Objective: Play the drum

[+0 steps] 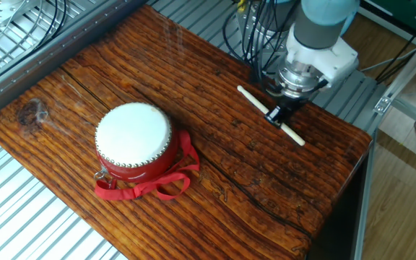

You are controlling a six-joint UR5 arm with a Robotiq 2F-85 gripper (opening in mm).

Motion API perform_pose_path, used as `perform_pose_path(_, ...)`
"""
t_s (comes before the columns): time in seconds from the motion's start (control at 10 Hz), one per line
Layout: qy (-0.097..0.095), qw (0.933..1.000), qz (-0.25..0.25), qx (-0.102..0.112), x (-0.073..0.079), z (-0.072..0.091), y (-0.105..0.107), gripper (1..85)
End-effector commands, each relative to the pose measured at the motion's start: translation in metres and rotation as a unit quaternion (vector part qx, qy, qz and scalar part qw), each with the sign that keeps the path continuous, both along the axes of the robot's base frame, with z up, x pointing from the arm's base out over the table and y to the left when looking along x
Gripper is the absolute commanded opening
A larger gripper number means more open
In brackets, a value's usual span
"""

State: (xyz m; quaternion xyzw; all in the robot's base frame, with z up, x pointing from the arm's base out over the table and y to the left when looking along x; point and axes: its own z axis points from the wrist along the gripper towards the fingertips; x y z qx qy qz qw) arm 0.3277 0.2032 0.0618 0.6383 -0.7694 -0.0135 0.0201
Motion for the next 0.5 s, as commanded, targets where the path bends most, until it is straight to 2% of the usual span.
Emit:
perform_pose_path(0.0, 0.020, 0.9996, 0.010, -0.016, 0.031, 0.061, -0.034, 1.0)
perform_pose_path(0.1, 0.021, 0.9994, 0.001, -0.029, 0.042, 0.080, -0.050, 1.0)
perform_pose_path(0.2, 0.023, 0.9991, -0.013, -0.034, 0.052, 0.095, -0.061, 1.0)
perform_pose_path(0.3, 0.024, 0.9987, -0.028, -0.035, 0.062, 0.106, -0.069, 1.0)
perform_pose_path(0.4, 0.017, 0.9989, -0.035, -0.027, 0.078, 0.108, -0.071, 1.0)
